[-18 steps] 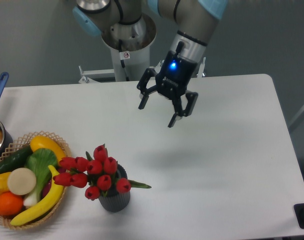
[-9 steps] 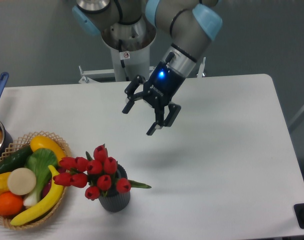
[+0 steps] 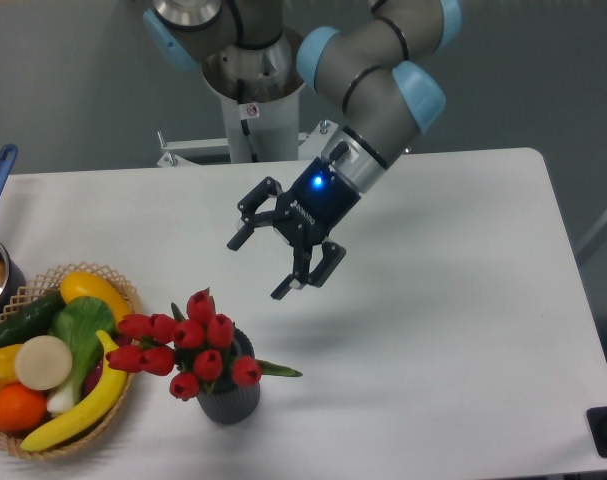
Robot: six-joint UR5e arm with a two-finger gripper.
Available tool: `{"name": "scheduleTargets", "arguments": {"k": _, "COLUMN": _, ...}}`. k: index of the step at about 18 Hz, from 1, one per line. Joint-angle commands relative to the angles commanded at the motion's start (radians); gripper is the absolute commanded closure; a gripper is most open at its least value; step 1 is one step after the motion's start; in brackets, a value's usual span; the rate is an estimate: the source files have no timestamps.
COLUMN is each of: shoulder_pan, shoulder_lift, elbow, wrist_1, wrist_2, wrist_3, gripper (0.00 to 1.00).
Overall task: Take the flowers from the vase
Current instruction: 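Lower the open gripper around the tulip stems above the vase rim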
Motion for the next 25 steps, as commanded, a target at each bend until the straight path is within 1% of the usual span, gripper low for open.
{"name": "scheduleTargets", "arguments": {"k": 4, "shoulder_pan": -0.003, "shoulder_lift": -0.026, "elbow": 0.026, "wrist_1": 0.0, "wrist_2": 0.0, "wrist_3": -0.037, "gripper": 0.0}}
{"name": "scheduleTargets", "arguments": {"k": 7, "shoulder_pan": -0.021, "shoulder_lift": -0.042, "elbow": 0.055, "wrist_1": 0.002, "wrist_2": 0.0, "wrist_3": -0.071, "gripper": 0.0}}
{"name": "scheduleTargets", "arguments": {"k": 11, "shoulder_pan": -0.04, "shoulder_lift": -0.097, "elbow": 0.104, "wrist_1": 0.005, "wrist_2": 0.002, "wrist_3": -0.071, "gripper": 0.0}}
{"name": "scheduleTargets", "arguments": {"k": 13, "shoulder_pan": -0.049, "shoulder_lift": -0.104, "elbow": 0.107, "wrist_1": 0.018, "wrist_2": 0.002, "wrist_3": -0.071, "gripper": 0.0}}
{"name": "scheduleTargets", "arguments": {"k": 19, "shoulder_pan": -0.067, "shoulder_lift": -0.156, "elbow": 0.138, "wrist_1": 0.041, "wrist_2": 0.011, "wrist_3": -0.069, "gripper": 0.0}}
{"name": "scheduleTargets", "arguments": {"k": 22, "shoulder_pan": -0.084, "shoulder_lift": -0.181, "elbow": 0.14, "wrist_1": 0.08, "wrist_2": 0.012, "wrist_3": -0.068, "gripper": 0.0}}
{"name": "scheduleTargets", "arguments": {"k": 25, "shoulder_pan": -0.089, "shoulder_lift": -0.192, "elbow": 0.14, "wrist_1": 0.089, "wrist_2": 0.012, "wrist_3": -0.066, "gripper": 0.0}}
